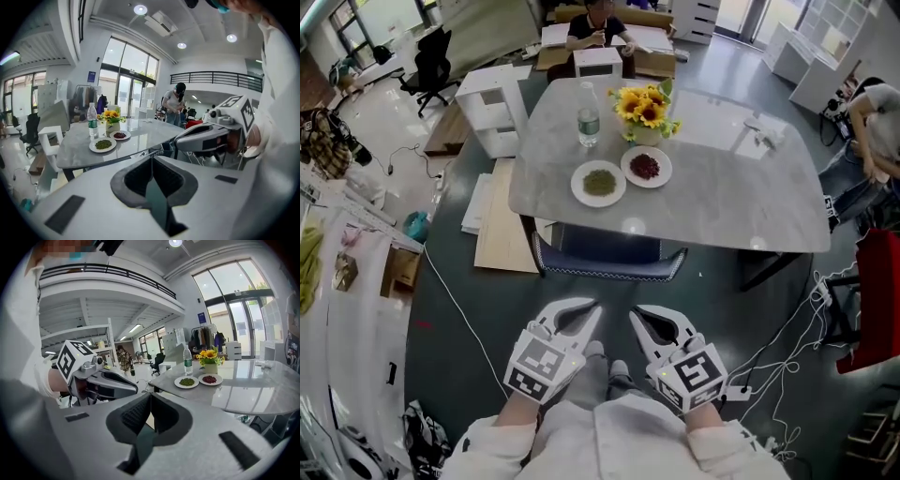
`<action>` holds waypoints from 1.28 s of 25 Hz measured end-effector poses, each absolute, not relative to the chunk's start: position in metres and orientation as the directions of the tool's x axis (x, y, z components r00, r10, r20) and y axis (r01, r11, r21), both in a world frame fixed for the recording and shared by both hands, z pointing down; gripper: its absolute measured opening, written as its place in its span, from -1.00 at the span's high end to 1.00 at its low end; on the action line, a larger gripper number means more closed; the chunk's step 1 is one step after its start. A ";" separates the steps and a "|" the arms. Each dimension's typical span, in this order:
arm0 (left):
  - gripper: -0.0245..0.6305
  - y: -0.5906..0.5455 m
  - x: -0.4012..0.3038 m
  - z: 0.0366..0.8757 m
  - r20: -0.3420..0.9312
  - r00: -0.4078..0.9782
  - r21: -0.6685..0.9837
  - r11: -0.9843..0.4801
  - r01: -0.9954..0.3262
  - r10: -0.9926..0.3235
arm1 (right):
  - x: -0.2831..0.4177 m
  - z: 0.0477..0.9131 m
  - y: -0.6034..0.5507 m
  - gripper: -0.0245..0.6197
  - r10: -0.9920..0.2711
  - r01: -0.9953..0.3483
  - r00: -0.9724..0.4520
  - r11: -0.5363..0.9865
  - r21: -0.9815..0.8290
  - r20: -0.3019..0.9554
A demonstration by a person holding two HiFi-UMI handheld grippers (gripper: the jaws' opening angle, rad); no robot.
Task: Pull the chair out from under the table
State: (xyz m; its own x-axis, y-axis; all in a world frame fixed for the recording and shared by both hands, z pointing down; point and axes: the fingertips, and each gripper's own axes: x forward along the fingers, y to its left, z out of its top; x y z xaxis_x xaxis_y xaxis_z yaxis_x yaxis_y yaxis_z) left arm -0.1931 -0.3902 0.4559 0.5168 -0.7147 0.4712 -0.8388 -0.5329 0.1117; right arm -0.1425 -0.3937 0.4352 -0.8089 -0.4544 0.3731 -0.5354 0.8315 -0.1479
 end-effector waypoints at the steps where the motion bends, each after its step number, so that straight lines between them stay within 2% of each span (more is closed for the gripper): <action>1: 0.85 -0.394 -0.195 0.457 0.471 0.517 0.091 -0.543 -0.834 -0.715 | -0.146 0.435 -0.398 0.91 -0.454 -0.533 -0.808 0.835 -0.137 0.375; 12: 0.85 -0.427 -0.210 0.480 0.517 0.533 0.049 -0.599 -0.800 -0.670 | -0.167 0.454 -0.430 0.91 -0.414 -0.453 -0.775 0.891 0.038 0.477; 22: 0.85 -0.449 -0.217 0.500 0.563 0.538 0.017 -0.642 -0.766 -0.627 | -0.179 0.478 -0.448 0.90 -0.403 -0.441 -0.743 0.895 0.062 0.535; 24: 0.85 -0.452 -0.218 0.505 0.582 0.535 0.007 -0.655 -0.756 -0.612 | -0.180 0.482 -0.452 0.82 -0.404 -0.438 -0.736 0.896 0.073 0.543; 26: 0.85 -0.454 -0.218 0.509 0.595 0.533 -0.004 -0.665 -0.746 -0.601 | -0.182 0.488 -0.454 0.64 -0.396 -0.428 -0.729 0.900 0.080 0.559; 30: 0.81 -0.454 -0.215 0.514 0.612 0.539 -0.014 -0.690 -0.724 -0.578 | -0.182 0.497 -0.457 0.60 -0.391 -0.414 -0.707 0.904 0.104 0.589; 32: 0.67 -0.455 -0.214 0.517 0.615 0.544 -0.013 -0.697 -0.716 -0.570 | -0.181 0.502 -0.461 0.54 -0.391 -0.405 -0.689 0.906 0.123 0.610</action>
